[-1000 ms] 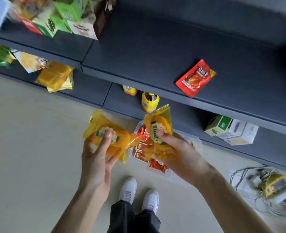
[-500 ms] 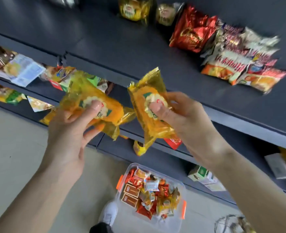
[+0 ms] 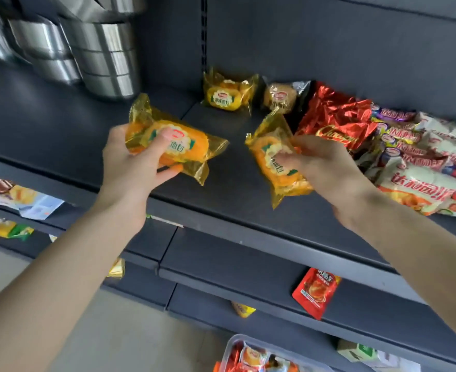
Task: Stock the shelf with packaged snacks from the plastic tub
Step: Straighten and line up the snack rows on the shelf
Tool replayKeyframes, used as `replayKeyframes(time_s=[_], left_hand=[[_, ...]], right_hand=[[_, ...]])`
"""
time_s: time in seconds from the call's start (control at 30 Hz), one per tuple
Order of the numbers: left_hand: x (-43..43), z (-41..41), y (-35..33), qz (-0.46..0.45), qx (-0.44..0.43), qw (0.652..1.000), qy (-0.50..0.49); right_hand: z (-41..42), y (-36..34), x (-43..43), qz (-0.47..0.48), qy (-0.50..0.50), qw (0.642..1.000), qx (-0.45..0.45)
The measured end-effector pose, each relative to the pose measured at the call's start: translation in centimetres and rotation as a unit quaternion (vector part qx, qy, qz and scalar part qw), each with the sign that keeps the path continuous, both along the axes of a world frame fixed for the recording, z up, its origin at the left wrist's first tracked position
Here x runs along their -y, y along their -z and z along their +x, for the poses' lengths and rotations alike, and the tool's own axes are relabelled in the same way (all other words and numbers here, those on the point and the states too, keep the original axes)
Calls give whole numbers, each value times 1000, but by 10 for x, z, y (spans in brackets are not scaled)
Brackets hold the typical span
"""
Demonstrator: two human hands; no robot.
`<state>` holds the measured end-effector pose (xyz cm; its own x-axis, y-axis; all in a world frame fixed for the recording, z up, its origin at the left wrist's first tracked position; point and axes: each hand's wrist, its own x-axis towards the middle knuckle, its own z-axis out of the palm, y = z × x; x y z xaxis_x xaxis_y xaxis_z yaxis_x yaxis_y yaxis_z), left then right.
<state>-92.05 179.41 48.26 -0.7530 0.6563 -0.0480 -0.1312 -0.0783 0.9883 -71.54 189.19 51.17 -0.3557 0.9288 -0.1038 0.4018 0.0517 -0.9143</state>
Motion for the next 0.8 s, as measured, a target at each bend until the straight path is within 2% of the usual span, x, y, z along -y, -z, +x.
replayKeyframes(time_s=[0.13, 0.23, 0.33, 0.47, 0.63, 0.8], left_hand=[[-19, -43, 12, 9, -72, 996, -41], [-31, -63, 22, 12, -64, 997, -43], [-41, -73, 31, 3, -73, 997, -37], [-44, -79, 47, 8, -86, 995, -48], [-45, -79, 53, 8, -113, 992, -47], [-44, -77, 53, -9, -130, 990, -45]], right_hand=[[-47, 13, -40, 56, -22, 995, 75], [-80, 20, -66, 77, -29, 989, 121], [-105, 22, -89, 137, -37, 977, 162], [-125, 27, -111, 220, -45, 960, 170], [-133, 39, -126, 391, -30, 885, 250], [-135, 48, -134, 427, -2, 870, 247]])
